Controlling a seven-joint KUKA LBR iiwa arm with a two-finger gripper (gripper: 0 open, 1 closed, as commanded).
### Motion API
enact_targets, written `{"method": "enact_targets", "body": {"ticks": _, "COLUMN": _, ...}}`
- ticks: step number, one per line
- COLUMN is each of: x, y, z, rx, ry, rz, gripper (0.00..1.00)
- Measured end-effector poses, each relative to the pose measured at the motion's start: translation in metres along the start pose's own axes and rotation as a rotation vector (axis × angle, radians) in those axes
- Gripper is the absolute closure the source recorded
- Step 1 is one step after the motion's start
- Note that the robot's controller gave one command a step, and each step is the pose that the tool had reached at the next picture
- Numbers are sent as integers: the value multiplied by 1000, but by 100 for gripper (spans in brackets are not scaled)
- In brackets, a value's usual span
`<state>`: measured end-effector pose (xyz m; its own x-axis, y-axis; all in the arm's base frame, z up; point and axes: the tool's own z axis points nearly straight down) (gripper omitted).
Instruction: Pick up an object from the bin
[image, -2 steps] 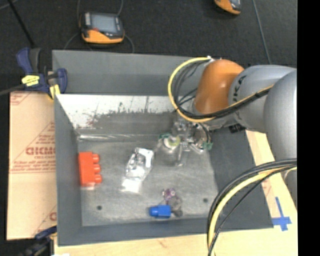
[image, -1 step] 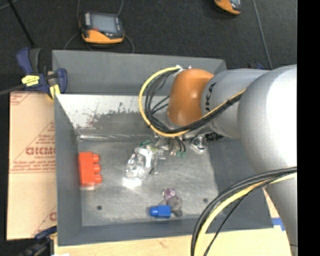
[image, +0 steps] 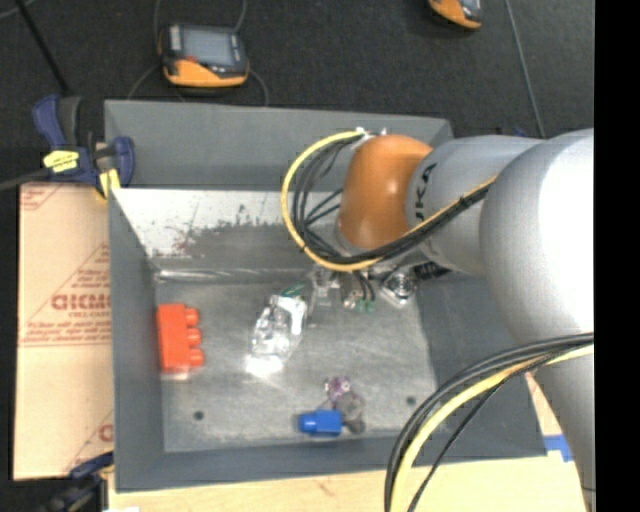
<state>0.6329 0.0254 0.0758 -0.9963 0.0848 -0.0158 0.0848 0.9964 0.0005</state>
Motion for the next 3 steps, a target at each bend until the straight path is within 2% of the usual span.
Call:
{"method": "enact_targets", "body": {"ticks": 1, "x": 36, "y": 7, "z": -94, "rx": -2, "ry": 4, "rz": 9, "gripper": 100}}
{"method": "enact_targets", "body": {"ticks": 2, "x": 25, "y": 5, "z": -157, "rx": -2, "ry": 4, "rz": 14, "gripper": 100}}
{"method": "enact_targets", "body": {"ticks": 3, "x": 21, "y": -11, "z": -29, "rx": 4, "ry": 20, "rz": 7, "gripper": 100}}
